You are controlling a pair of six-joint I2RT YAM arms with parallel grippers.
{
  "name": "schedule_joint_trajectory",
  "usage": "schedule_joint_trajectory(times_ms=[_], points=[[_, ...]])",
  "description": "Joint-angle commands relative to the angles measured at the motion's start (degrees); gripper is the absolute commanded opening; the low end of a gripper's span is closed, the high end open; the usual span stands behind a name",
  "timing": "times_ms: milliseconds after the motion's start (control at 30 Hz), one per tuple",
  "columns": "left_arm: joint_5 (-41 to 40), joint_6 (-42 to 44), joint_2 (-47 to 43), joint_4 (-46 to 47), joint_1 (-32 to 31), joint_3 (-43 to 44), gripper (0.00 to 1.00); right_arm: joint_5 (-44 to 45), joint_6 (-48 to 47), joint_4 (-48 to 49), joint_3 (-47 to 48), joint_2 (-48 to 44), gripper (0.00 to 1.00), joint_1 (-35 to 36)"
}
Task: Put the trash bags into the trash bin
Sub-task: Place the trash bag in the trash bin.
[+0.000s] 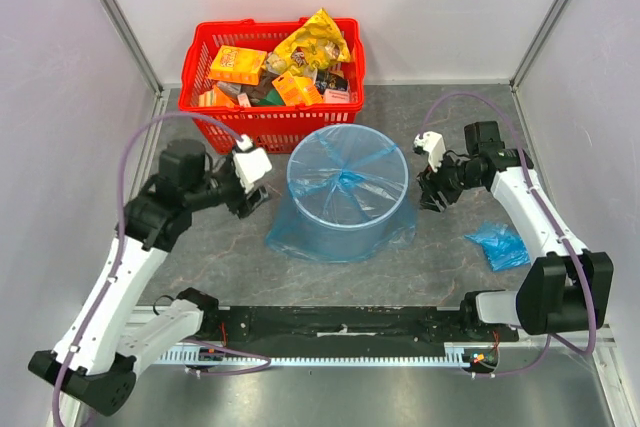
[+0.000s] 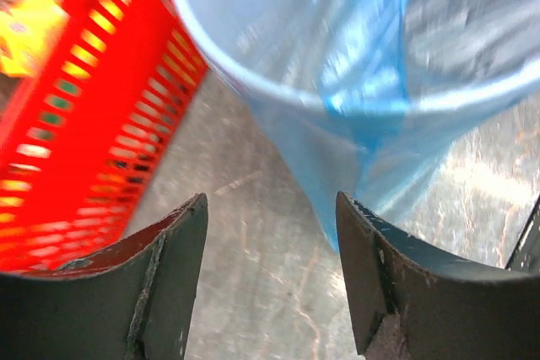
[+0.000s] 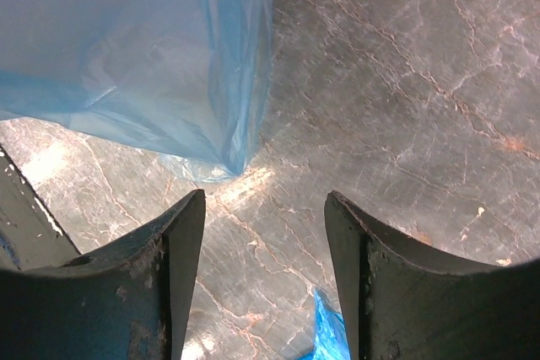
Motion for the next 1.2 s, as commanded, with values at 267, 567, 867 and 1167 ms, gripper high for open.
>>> schedule_joint_trajectory(times_ms=[267, 567, 867, 1167], points=[[1.8, -9.4, 20.6, -11.0, -9.6, 36.4, 0.68, 13.5, 13.9, 12.2, 0.3, -1.7, 0.69, -0.6], [-7.6, -11.8, 30.9, -6.7, -22.7, 37.5, 0.68, 17.4, 21.1, 22.3, -2.1, 0.3, 0.74, -1.7], [-16.7, -8.2, 38.5, -5.0, -29.2, 35.7, 0.68, 20.5, 21.0, 26.0, -4.5, -1.5, 0.76, -1.9], [-17.8, -6.4, 41.5, -1.6, -29.6, 31.4, 0.68, 19.2, 20.3, 26.0, -5.2, -1.6, 0.76, -2.2]])
